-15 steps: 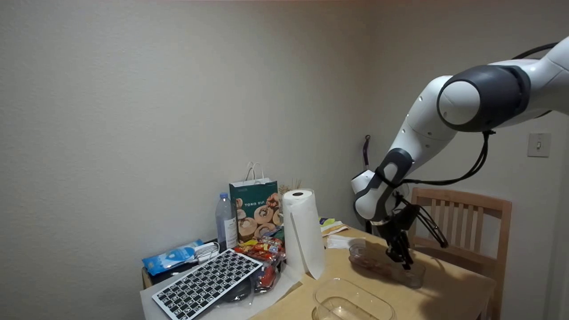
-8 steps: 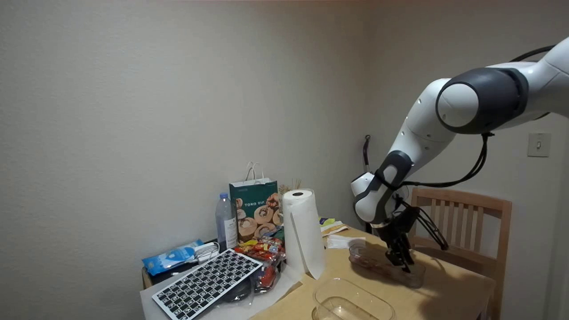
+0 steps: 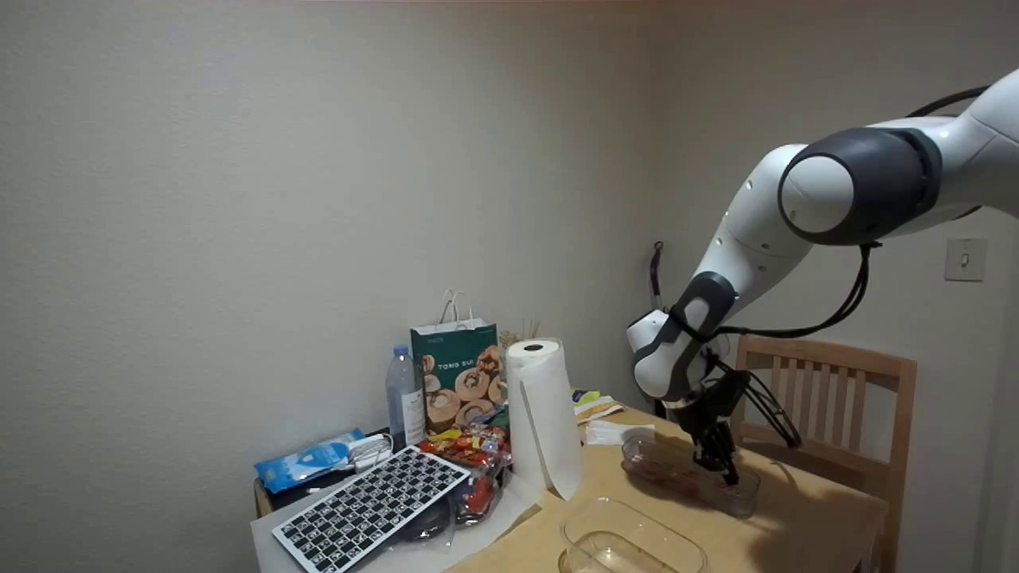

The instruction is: Pour the content from one plastic container to another

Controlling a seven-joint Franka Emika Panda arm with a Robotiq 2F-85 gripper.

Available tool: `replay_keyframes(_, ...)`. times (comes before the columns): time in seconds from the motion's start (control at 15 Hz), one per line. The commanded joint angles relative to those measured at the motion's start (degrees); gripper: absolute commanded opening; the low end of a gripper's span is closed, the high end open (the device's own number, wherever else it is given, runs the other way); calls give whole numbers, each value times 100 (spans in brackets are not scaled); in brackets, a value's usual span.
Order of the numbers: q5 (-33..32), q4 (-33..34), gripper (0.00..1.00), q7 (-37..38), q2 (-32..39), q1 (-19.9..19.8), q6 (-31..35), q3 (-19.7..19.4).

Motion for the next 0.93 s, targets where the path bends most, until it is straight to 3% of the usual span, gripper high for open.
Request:
replay_keyframes(0.0, 93, 184, 5, 107, -1, 13, -325, -43)
replay_keyframes(0.2, -43, 167, 6, 672, -423, 304, -848, -242)
replay_keyframes(0.6, -351, 244, 6, 863, -1270, 795, -2917, -216)
replay_keyframes(0.8, -368, 297, 6, 802, -1523, 829, -3463, -86)
replay_keyframes(0.87, -495, 222, 6, 968, -1626, 862, -3306, -104)
